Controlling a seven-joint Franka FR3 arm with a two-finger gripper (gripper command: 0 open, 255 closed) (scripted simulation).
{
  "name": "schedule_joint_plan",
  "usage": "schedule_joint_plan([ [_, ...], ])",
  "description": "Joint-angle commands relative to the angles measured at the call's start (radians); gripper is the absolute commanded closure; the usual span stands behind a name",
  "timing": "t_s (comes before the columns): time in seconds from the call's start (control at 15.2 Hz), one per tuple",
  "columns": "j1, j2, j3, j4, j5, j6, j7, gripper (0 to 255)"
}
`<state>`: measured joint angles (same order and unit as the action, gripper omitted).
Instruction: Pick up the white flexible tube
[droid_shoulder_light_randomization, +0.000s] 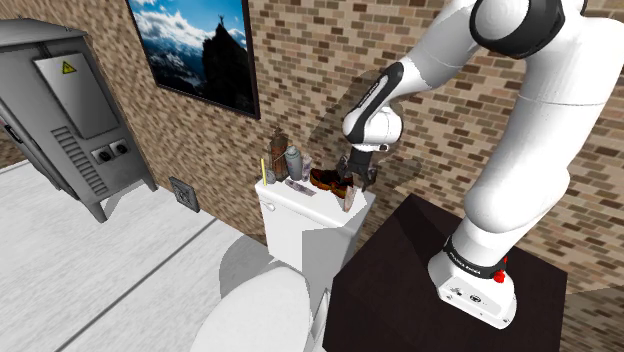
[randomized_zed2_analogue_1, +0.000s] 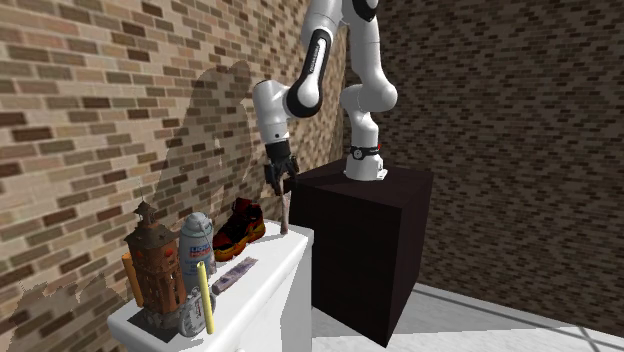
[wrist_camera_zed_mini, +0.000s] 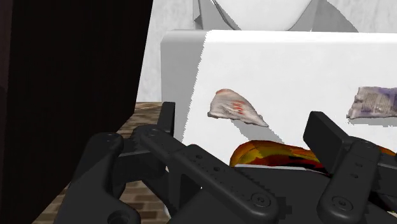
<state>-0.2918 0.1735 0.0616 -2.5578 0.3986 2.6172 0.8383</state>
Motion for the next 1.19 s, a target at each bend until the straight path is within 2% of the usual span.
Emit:
schedule_joint_plan([
  [0.0, -0.001, 0.027, 0.004, 0.005, 0.012, 0.023, -0.011, 0],
  [0.13, -0.001, 0.036, 0.006, 0.006, 0.016, 0.030, -0.015, 0],
  [0.2, -0.002, 0.036, 0.006, 0.006, 0.016, 0.030, -0.015, 255],
  [0.79, -0.001, 0.036, 0.006, 0.006, 0.016, 0.030, -0.015, 255],
  [1.12, 0.003, -0.040, -0.006, -0.003, -0.019, -0.036, 0.021, 255],
])
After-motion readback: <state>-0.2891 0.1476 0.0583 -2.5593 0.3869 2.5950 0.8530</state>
